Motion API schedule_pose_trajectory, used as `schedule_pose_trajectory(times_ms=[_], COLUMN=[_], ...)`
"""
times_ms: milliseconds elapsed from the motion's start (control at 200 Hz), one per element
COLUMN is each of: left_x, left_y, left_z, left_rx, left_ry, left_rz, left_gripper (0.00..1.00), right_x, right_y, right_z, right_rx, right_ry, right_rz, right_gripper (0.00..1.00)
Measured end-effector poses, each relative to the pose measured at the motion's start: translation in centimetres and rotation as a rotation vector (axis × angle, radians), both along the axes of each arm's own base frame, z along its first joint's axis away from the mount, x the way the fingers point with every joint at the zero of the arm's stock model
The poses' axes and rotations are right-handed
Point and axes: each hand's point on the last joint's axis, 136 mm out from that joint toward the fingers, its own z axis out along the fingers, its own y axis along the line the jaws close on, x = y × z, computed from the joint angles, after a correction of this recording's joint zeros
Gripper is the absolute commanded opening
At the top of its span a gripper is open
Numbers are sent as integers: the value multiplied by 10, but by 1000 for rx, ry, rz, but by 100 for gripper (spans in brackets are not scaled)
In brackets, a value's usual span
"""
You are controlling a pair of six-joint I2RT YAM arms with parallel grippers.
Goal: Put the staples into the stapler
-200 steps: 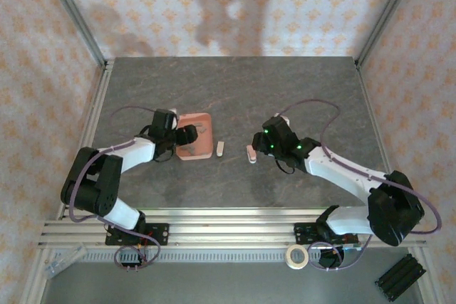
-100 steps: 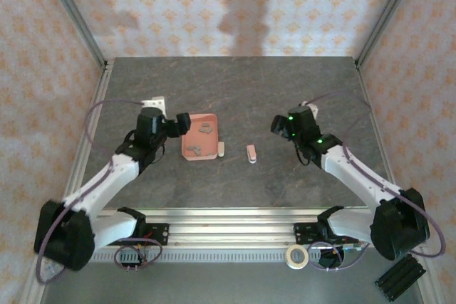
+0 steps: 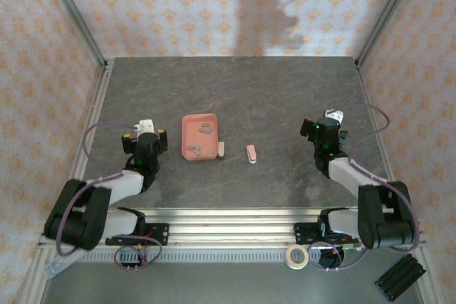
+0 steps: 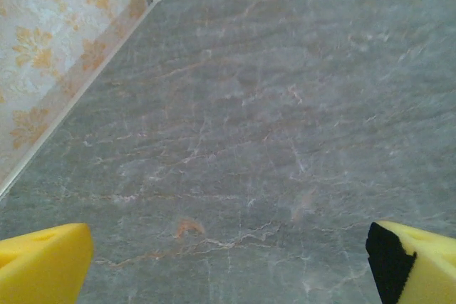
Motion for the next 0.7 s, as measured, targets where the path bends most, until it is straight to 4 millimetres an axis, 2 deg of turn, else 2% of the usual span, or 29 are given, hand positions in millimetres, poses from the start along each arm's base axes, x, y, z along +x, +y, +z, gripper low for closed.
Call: schedule_pose_trajectory(times_ms=[70, 165, 220, 420, 701], left_x=[12, 24, 28, 42, 47], left_y=[8, 14, 16, 17, 9], left_z=[-8, -24, -19, 4, 5], left_rx=[-16, -32, -45, -77, -96], left_ry=[-23, 6, -21, -113, -111], left_rz=[17, 22, 20, 9, -36], left_gripper=[100, 100, 100, 100, 100], right_x=[8, 12, 8, 28, 29], right_y=[-3, -5, -1, 1, 1], right_z=[-11, -43, -56, -29, -28], right_rx=[-8, -14, -12, -9, -9], right_ry=[-23, -10, 38, -48, -55], right_rz=[9, 29, 58, 71, 71], right_gripper=[100, 99, 100, 100, 100])
